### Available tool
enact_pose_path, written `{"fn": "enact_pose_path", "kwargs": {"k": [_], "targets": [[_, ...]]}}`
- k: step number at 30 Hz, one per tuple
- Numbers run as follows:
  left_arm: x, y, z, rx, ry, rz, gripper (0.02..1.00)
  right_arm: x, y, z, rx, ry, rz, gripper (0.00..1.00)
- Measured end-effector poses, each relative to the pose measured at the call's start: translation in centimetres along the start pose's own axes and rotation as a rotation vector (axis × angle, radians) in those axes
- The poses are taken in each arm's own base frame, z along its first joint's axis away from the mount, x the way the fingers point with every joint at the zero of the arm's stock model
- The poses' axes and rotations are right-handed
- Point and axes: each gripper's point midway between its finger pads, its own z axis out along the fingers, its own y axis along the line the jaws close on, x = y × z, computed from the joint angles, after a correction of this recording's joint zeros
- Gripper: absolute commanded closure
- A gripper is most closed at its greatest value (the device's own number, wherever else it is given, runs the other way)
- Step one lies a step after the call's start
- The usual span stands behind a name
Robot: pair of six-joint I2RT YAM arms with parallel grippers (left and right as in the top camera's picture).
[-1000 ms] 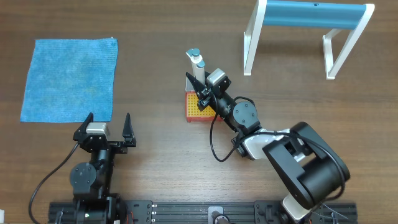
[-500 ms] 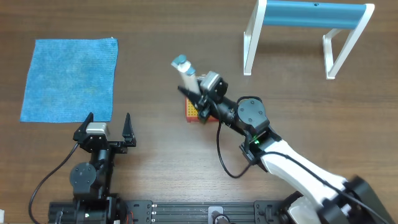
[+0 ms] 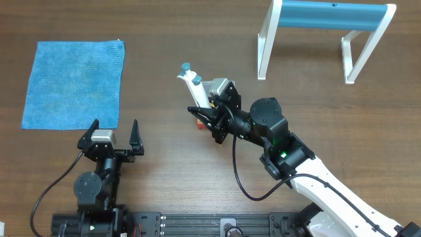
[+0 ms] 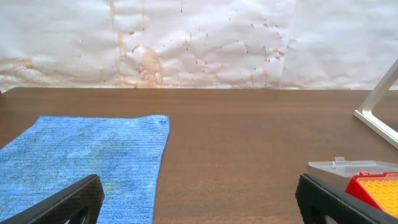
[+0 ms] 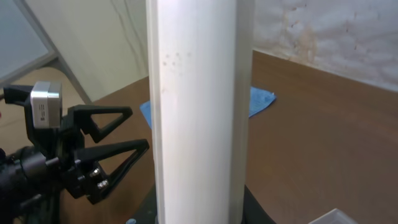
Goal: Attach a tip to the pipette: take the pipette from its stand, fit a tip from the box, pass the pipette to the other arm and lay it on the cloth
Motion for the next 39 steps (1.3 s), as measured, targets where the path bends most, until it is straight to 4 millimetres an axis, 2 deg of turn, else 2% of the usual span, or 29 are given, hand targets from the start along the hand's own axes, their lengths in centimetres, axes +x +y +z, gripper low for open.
{"fn": "enact_pose_path", "kwargs": {"k": [11, 17, 19, 20, 24, 25, 26, 27, 29, 32, 36, 39], "targets": [[0.0, 0.0, 0.0, 0.000, 0.000, 0.000, 0.023, 1.5, -0.2, 0.0, 0.012, 0.060, 0.162, 0.921], [-0.7, -0.6, 0.0, 0.037, -0.029, -0.030, 0.020, 1.7, -0.2, -0.1, 0.019, 0.065, 0.343, 0.921], [-2.0, -2.3, -0.2, 0.137, -0.074, -0.134, 0.020, 1.7, -0.2, -0.1, 0.021, 0.065, 0.414, 0.921], [-2.6, -3.7, -0.5, 0.231, -0.078, -0.252, 0.020, 1.7, -0.2, -0.1, 0.022, 0.065, 0.442, 0.921], [-2.3, -8.0, -2.0, 0.492, 0.082, -0.696, 0.023, 1.8, 0.1, -0.1, 0.007, 0.073, 0.502, 0.921], [-2.1, -8.7, -2.4, 0.534, 0.140, -0.797, 0.020, 1.8, 0.3, -0.1, -0.002, 0.077, 0.513, 0.919], [-2.0, -8.9, -2.5, 0.542, 0.151, -0.814, 0.020, 1.9, 0.4, -0.1, -0.008, 0.081, 0.521, 0.919], [-1.9, -9.7, -3.0, 0.582, 0.233, -0.975, 0.020, 2.0, 0.5, -0.1, -0.011, 0.086, 0.528, 0.919], [-2.1, -10.0, -3.3, 0.600, 0.278, -1.088, 0.020, 2.1, 0.7, -0.1, -0.024, 0.095, 0.539, 0.919], [-3.9, -10.5, -3.9, 0.662, 0.279, -1.207, 0.020, 2.2, 1.7, -0.2, -0.075, 0.118, 0.550, 0.921], [-8.8, -11.0, -5.7, 0.823, 0.154, -1.232, 0.018, 2.5, 3.1, -0.4, -0.154, 0.154, 0.557, 0.921], [-9.5, -11.4, -5.8, 0.852, 0.192, -1.267, 0.018, 2.6, 4.1, -0.6, -0.206, 0.177, 0.562, 0.923]]}}
